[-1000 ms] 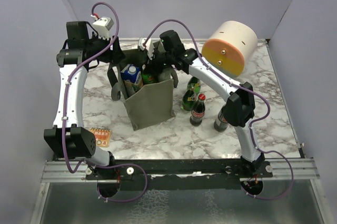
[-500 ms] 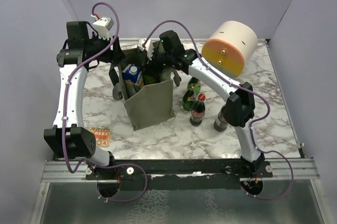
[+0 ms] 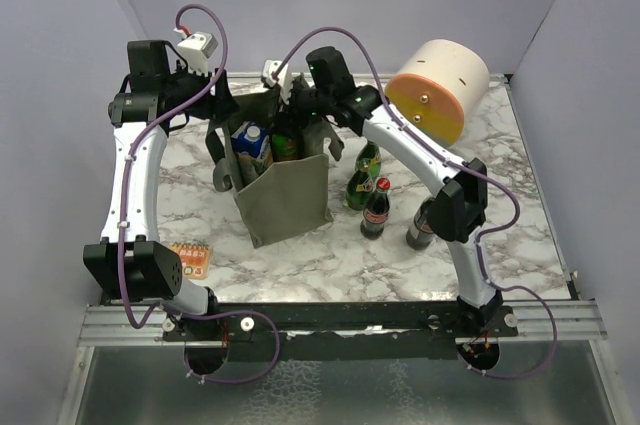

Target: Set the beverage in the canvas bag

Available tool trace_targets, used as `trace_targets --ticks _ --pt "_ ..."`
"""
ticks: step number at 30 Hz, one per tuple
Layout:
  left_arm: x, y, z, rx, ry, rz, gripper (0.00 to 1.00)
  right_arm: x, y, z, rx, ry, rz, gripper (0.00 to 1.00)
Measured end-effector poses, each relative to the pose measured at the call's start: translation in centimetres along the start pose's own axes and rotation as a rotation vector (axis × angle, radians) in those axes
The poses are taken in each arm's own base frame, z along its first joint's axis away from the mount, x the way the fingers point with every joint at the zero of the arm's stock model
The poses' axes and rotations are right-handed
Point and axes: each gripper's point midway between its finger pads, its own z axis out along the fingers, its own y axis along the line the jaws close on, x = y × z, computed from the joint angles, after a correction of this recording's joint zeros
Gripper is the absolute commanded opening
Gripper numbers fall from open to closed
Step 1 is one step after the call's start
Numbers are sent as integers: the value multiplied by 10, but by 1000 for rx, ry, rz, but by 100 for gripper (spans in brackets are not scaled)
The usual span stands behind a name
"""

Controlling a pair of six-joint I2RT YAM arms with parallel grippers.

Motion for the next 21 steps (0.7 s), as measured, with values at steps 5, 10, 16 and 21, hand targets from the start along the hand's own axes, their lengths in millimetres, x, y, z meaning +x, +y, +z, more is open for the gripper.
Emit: trace_targets --ticks 5,10,16,21 --pt "0 1 0 -2 0 4 63 -25 0 -20 15 -30 -6 65" --pt "0 2 0 -5 1 13 63 -63 -1 -53 50 -85 -38 65" --pt "0 3 -1 -13 -1 27 63 -99 -1 -101 130 -127 -81 65" --pt "-3 2 -6 -20 -12 43 63 -98 3 -142 193 -94 -81 65"
